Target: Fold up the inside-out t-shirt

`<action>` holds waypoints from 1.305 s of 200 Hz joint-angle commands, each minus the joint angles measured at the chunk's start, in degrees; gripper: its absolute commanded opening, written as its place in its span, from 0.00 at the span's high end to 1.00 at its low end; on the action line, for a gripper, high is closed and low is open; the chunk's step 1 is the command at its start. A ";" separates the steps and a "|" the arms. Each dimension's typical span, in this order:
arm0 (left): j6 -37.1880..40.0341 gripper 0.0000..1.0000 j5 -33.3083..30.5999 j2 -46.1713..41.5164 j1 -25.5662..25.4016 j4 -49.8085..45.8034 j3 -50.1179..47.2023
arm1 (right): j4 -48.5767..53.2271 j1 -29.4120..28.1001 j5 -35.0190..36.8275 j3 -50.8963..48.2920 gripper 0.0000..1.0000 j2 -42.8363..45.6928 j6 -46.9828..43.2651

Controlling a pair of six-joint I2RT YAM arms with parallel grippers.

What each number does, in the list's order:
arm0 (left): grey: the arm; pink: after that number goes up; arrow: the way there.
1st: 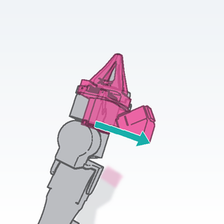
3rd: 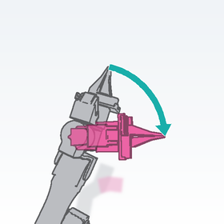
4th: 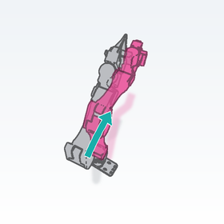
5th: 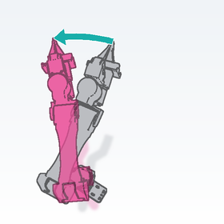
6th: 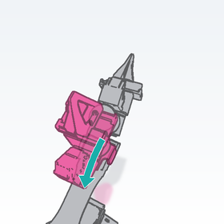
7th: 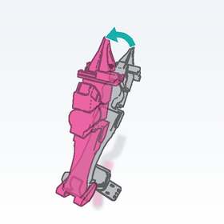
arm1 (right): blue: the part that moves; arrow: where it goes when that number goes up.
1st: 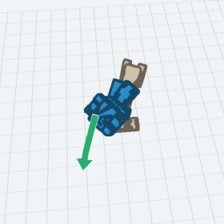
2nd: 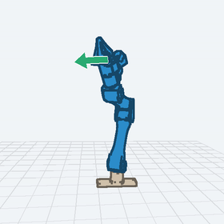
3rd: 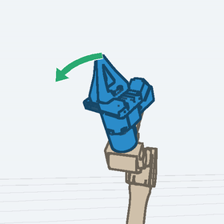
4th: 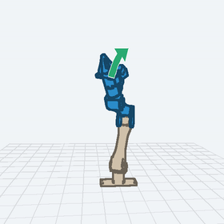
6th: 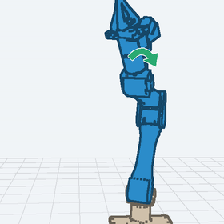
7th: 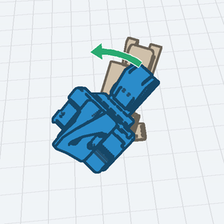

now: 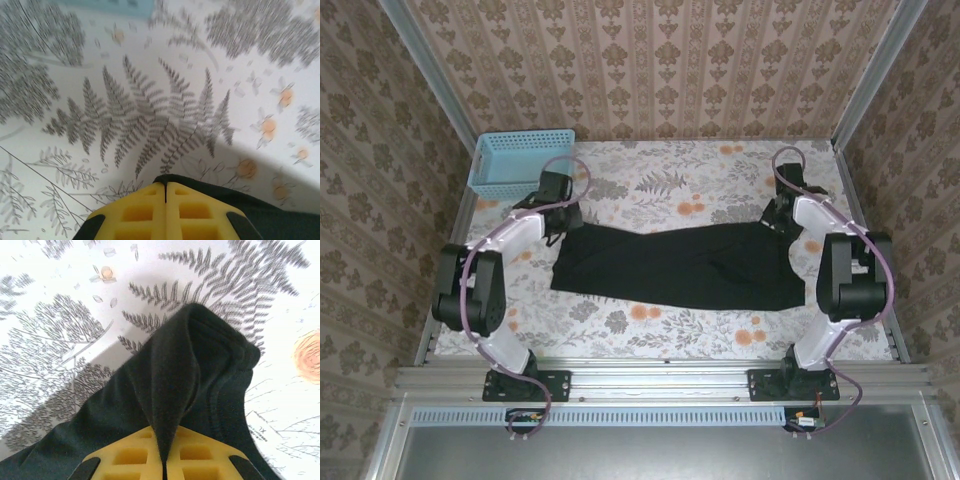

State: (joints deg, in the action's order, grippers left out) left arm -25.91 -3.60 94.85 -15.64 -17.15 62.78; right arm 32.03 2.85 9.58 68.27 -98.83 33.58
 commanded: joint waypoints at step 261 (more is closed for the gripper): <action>-5.24 0.54 5.34 -2.31 1.69 -6.41 -8.77 | 2.86 -8.59 2.39 -9.09 0.24 11.81 -4.81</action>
State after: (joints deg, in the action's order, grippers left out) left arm -30.09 1.15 91.72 -13.85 -23.99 54.46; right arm 33.21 -3.42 9.89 60.27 -90.43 30.11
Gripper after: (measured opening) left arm 0.491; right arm 0.745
